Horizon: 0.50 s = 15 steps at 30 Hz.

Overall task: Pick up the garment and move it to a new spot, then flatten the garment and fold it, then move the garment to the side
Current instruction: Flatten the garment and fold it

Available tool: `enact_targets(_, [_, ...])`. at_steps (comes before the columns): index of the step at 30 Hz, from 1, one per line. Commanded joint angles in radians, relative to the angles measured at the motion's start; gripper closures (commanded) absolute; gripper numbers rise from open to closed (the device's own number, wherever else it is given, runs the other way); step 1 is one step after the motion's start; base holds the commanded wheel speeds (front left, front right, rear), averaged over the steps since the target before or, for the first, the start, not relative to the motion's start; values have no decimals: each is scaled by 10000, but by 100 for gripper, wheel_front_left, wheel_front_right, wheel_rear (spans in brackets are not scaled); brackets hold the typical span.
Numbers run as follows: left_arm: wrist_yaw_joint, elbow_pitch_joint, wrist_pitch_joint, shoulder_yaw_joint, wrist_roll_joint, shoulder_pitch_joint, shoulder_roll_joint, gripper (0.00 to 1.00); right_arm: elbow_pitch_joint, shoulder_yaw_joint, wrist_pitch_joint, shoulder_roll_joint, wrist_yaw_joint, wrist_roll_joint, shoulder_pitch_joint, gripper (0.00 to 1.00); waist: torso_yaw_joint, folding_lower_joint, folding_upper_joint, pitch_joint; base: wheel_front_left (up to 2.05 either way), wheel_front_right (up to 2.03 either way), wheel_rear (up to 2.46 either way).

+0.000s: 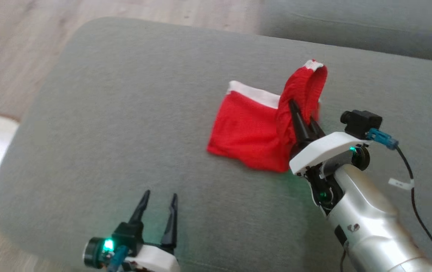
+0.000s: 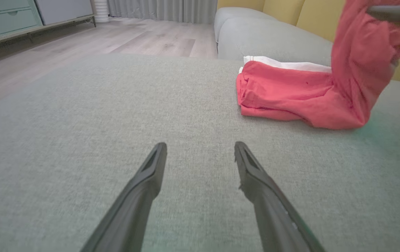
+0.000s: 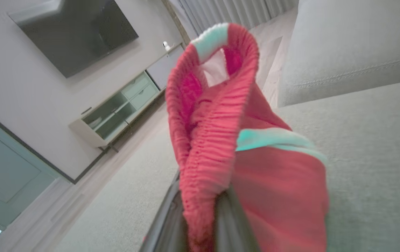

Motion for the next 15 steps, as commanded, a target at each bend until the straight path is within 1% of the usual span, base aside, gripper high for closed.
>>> enact_targets(1, [12,-198,-53,89,-108,-170,30,0,39,313,-23,107,39,39,-524,100,1009,1,0,90,0,0,0])
enact_targets(2, [12,-198,-53,89,-108,-170,30,0,39,313,-23,107,39,39,-524,100,1009,1,0,90,0,0,0])
enact_targets(3, [15,-186,-53,-20,-153,-188,30,0,316,377,-35,107,39,8,-630,96,1279,1,0,135,0,0,0])
enact_targets(4, [41,-173,-53,-85,-195,-197,30,0,528,529,-65,107,39,-36,-747,40,1473,1,0,161,0,0,0])
enact_targets(5, [64,-164,-53,-141,-243,-215,30,0,703,661,-131,107,39,-88,-858,0,1661,1,0,194,0,0,0])
enact_targets(7, [129,-174,-53,-188,-306,-243,30,0,937,962,-265,107,39,-140,-1031,0,1871,1,0,239,0,0,0])
enact_targets(9, [205,-218,-53,-164,-347,-260,30,0,1078,1181,-405,108,39,-275,-1166,0,1913,1,0,261,0,0,0])
enact_targets(12, [315,-327,-53,-13,-383,-328,30,0,1191,1230,-515,108,39,-568,-1233,0,1679,1,0,241,0,0,0])
enact_targets(13, [384,-475,-53,178,-351,-392,30,0,916,807,-529,108,39,-883,-1168,0,1328,1,0,199,0,0,0])
enact_targets(15, [410,-602,-53,385,-288,-479,30,0,463,138,-533,108,39,-1598,-916,0,909,1,0,162,0,0,0])
